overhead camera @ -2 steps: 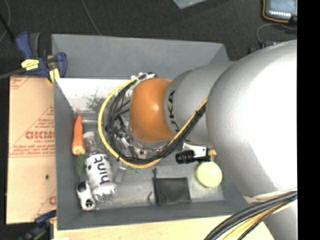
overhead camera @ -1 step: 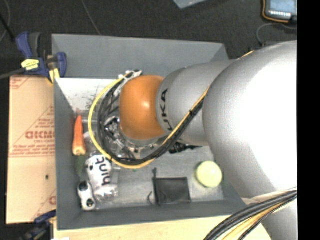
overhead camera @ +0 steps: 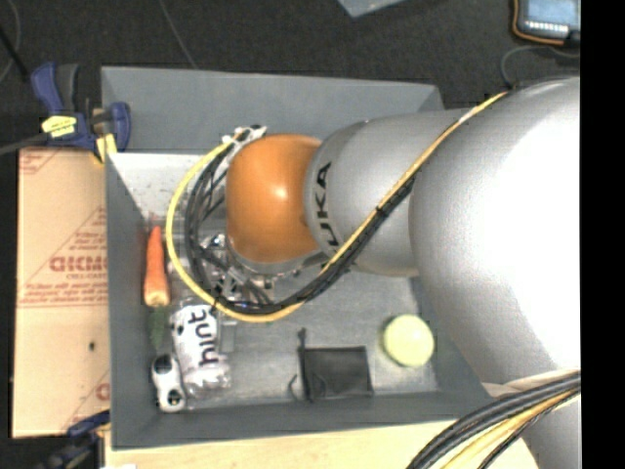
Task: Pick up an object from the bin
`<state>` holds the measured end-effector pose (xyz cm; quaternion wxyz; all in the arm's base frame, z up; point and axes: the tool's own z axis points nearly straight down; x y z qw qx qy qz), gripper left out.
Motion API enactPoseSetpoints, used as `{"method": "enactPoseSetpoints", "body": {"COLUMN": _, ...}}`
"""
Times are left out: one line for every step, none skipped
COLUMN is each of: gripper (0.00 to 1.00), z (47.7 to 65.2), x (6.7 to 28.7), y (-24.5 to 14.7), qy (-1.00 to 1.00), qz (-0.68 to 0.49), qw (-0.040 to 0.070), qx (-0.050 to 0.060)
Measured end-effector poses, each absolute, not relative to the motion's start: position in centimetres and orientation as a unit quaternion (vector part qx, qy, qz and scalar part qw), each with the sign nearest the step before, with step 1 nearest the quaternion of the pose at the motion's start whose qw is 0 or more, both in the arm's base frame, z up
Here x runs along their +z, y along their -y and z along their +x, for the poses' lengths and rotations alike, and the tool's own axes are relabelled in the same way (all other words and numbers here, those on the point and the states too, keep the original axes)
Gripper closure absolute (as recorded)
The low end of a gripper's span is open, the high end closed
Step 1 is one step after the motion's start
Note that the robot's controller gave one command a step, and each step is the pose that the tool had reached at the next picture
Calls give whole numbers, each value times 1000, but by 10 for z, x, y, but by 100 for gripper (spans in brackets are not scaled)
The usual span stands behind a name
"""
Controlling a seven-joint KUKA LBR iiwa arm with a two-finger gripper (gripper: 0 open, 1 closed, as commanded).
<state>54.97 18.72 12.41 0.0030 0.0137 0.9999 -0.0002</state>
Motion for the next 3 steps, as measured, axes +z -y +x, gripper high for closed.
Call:
{"method": "enactPoseSetpoints", "body": {"gripper": 0, "z": 545, "x": 138, "y": -196, "qy": -998, "qz": 60, "qw": 4, "qx": 0}}
{"method": "enactPoseSetpoints", "body": {"gripper": 0, "z": 553, "x": 105, "y": -195, "qy": -998, "qz": 56, "qw": 10, "qx": 2}}
{"method": "enactPoseSetpoints", "body": {"gripper": 0, "z": 545, "x": 80, "y": -195, "qy": -994, "qz": 108, "qw": 3, "qx": 0}}
